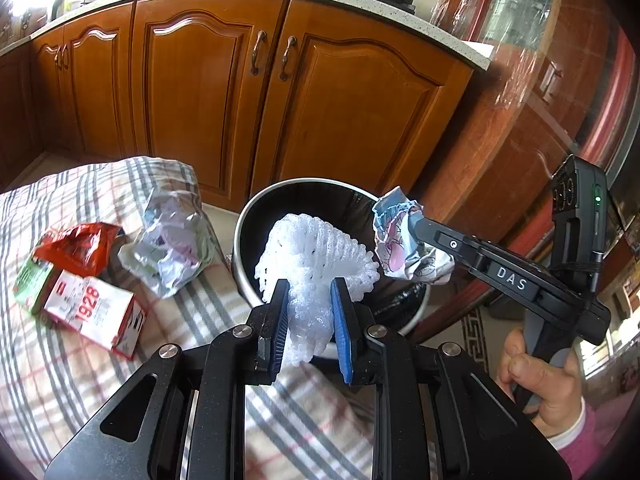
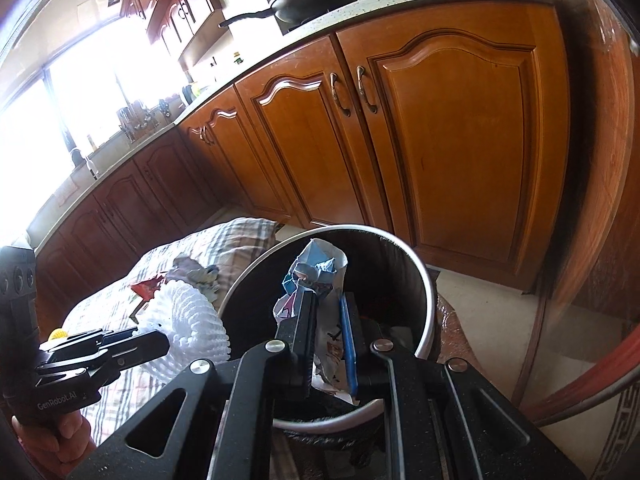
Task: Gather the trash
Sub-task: 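Carry the foam net and blue wrapper over the trash bin, then open both tools to drop the net and wrapper into the bin, then move both open tools back toward the remaining trash, then grasp the green milk carton with the left tool while the right tool grasps the crumpled white bag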
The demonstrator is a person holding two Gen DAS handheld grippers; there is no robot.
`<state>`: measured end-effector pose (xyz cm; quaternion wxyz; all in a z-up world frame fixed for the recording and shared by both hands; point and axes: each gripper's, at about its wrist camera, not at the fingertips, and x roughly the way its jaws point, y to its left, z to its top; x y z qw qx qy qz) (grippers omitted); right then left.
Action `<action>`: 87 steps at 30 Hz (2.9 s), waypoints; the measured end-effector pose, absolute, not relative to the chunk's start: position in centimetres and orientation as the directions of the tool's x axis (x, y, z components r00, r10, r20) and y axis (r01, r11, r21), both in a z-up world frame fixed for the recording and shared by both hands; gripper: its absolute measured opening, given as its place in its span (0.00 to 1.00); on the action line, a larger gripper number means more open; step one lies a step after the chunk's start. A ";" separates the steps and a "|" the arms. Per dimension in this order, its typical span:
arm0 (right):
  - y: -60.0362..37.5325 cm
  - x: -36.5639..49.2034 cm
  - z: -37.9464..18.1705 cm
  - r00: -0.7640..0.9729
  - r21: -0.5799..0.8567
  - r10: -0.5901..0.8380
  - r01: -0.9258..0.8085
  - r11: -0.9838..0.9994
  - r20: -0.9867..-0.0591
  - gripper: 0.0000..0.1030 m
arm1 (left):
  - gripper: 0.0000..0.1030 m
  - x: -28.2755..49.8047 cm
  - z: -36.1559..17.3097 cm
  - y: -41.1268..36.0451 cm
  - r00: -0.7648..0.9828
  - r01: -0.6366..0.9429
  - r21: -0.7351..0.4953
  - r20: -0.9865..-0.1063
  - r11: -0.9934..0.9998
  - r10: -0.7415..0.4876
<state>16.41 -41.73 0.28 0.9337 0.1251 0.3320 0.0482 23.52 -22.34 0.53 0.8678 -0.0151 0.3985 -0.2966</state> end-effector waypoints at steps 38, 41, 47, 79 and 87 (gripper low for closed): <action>-42.3 16.0 0.0 0.767 0.335 0.234 -0.027 0.942 -0.598 0.77 | 0.69 22.1 -1.1 -19.6 0.505 0.459 -0.272 -0.703 0.846 -0.500; -40.9 15.3 0.1 0.764 0.336 0.255 -0.053 0.940 -0.593 0.83 | 0.69 21.3 -1.4 -17.4 0.520 0.428 -0.274 -0.705 0.861 -0.482; -37.8 14.2 -0.1 0.750 0.354 0.313 -0.113 0.928 -0.582 0.84 | 0.69 19.8 -1.8 -12.0 0.561 0.341 -0.292 -0.699 0.893 -0.443; -27.1 21.5 -0.8 0.668 0.224 0.383 -0.314 0.922 -0.638 0.84 | 0.74 28.2 -4.4 -1.8 0.610 0.258 -0.119 -0.750 0.959 -0.257; -25.1 25.8 -2.2 0.615 0.188 0.373 -0.346 0.919 -0.695 0.73 | 0.75 31.1 -5.3 -3.2 0.602 0.322 -0.068 -0.755 0.944 -0.260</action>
